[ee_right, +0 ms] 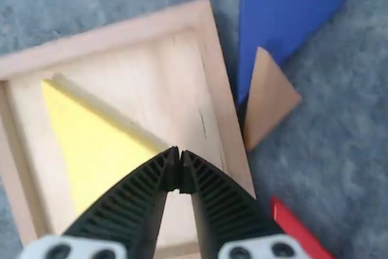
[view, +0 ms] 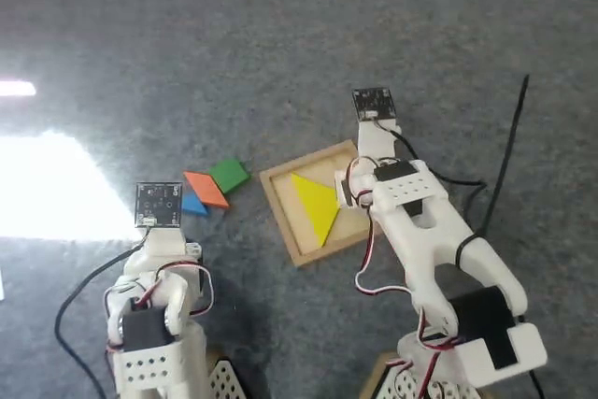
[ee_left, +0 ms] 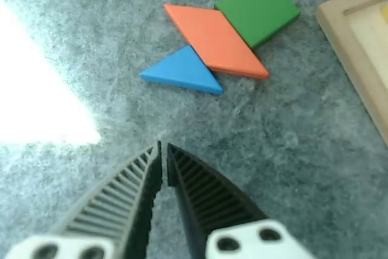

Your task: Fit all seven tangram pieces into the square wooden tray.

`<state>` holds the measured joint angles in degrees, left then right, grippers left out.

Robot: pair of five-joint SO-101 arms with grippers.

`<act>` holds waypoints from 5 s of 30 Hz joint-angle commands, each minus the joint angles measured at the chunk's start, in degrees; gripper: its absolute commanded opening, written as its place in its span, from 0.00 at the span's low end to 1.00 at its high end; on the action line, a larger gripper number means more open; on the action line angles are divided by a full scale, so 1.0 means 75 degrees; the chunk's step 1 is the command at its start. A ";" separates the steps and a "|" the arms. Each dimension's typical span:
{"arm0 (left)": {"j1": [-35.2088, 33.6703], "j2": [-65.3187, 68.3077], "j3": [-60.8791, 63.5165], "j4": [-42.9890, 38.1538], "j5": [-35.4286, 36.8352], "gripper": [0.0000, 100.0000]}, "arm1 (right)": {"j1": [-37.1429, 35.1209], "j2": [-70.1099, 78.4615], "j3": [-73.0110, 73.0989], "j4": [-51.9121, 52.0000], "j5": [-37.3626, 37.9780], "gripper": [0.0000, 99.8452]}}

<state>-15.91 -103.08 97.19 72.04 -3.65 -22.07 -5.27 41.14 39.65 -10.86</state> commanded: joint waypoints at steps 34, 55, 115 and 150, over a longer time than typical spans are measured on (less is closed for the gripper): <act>-0.0047 -0.0141 -0.0100 0.0023 0.0012 0.01 | -0.2479 0.1213 -0.1430 0.0522 0.0129 0.01; -0.0047 -0.0141 -0.0100 0.0023 0.0012 0.01 | -0.0076 -0.5925 -0.0574 0.5527 0.2415 0.17; -0.0047 -0.0141 -0.0100 0.0023 0.0012 0.01 | 0.2374 -0.0697 -0.1032 0.3815 0.6716 0.30; -0.0047 -0.0141 -0.0100 0.0023 0.0012 0.01 | 0.1225 0.2643 -0.2872 0.2749 0.6494 0.34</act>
<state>-15.91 -103.08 97.19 72.04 -3.65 -14.33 14.15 21.80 57.14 38.64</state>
